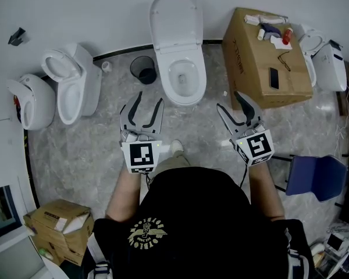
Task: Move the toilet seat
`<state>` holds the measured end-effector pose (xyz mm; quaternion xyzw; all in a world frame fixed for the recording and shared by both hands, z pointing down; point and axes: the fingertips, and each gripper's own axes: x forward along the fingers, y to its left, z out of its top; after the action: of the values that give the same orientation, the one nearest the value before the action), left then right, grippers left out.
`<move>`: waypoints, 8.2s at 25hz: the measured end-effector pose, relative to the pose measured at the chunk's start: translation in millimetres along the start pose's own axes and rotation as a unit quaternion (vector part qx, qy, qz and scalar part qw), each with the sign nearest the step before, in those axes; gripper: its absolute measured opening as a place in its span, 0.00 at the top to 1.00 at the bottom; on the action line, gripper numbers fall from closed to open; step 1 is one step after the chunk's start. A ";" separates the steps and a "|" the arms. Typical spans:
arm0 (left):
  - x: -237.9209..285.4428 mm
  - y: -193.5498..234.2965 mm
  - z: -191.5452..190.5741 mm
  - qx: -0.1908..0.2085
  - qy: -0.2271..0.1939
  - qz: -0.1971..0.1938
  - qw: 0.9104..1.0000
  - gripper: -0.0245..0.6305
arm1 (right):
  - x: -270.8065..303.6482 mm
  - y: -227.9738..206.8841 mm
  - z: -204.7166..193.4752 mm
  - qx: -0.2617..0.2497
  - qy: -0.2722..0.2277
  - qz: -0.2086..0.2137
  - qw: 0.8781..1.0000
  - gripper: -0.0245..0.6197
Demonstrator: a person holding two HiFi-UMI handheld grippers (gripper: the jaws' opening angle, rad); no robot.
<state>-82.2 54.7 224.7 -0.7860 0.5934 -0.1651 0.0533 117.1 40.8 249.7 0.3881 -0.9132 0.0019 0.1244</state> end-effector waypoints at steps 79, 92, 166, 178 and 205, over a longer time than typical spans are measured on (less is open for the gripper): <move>278.1 -5.4 -336.5 -0.019 0.182 -0.071 0.981 0.61 | 240.2 -124.7 -326.1 0.080 0.194 0.048 0.977 0.58; 305.5 -34.9 -448.2 -0.067 0.240 -0.094 0.964 0.61 | 272.6 -109.2 -428.8 0.097 0.249 0.077 0.961 0.58; 286.4 -132.6 -643.1 -0.014 0.406 -0.213 0.889 0.65 | 286.8 -75.2 -621.1 0.016 0.448 0.203 0.871 0.58; 282.9 -119.0 -606.4 -0.020 0.411 -0.218 0.885 0.66 | 283.9 -81.0 -580.1 0.031 0.432 0.208 0.877 0.59; 290.6 -83.6 -524.0 -0.027 0.421 -0.210 0.882 0.67 | 287.4 -102.8 -487.8 0.057 0.414 0.194 0.888 0.61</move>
<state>-104.8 -138.5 797.6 -0.7500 0.3854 -0.4712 -0.2586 108.3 -185.9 778.6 0.1740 -0.8343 0.2379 0.4658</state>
